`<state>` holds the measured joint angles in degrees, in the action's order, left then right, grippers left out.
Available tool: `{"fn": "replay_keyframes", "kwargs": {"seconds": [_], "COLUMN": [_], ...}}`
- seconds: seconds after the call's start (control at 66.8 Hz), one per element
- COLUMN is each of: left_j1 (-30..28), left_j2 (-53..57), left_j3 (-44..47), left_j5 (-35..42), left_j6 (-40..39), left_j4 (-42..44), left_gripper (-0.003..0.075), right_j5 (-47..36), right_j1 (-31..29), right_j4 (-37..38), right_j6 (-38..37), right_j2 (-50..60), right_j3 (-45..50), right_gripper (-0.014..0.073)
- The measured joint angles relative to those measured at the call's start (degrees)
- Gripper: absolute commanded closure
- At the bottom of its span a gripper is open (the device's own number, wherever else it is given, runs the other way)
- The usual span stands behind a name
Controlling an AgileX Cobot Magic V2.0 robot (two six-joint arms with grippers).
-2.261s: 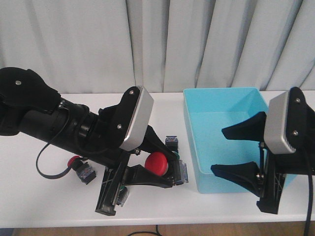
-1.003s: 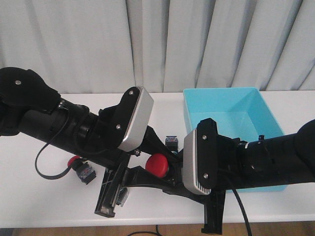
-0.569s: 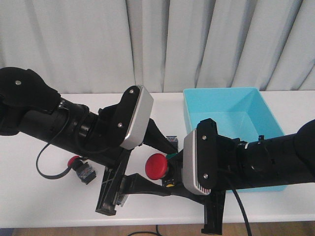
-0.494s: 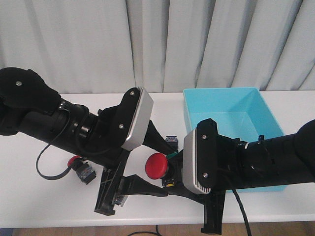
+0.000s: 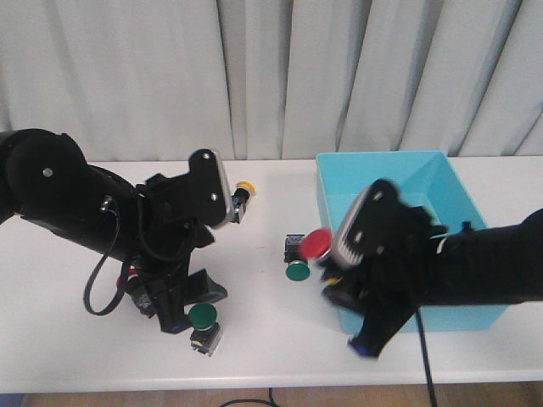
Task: Pick red and yellow buttons and place in box
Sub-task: 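Lower the red button into the box with the right gripper and release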
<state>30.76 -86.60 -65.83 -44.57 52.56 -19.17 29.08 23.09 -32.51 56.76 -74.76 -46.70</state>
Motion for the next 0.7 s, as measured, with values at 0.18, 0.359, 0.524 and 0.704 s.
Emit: {"fn": "replay_keyframes", "kwargs": {"seconds": [0.18, 0.359, 0.524, 0.704], "left_j1": [0.0, 0.0, 0.0, -0.1], "left_j2": [0.0, 0.0, 0.0, 0.0], "left_j3": [0.0, 0.0, 0.0, 0.0], "left_j5": [0.0, -0.1, -0.1, -0.1], "left_j6": [-18.2, -22.9, -23.5, -23.7], "left_j4": [6.0, 6.3, 6.4, 6.4], "left_gripper": [0.0213, 0.0213, 0.0213, 0.0213], "right_j5": [7.5, 18.9, 21.7, 21.8], "right_j1": [-9.4, -15.5, -16.9, -16.9], "right_j4": [17.6, 29.7, 31.3, 31.3], "right_j6": [-32.5, -51.1, -55.0, -55.6], "right_j2": [-4.1, -13.0, -21.4, -29.7], "right_j3": [-5.6, -14.1, -20.6, -26.4], "right_gripper": [0.0349, 0.0349, 0.0349, 0.0349]}}
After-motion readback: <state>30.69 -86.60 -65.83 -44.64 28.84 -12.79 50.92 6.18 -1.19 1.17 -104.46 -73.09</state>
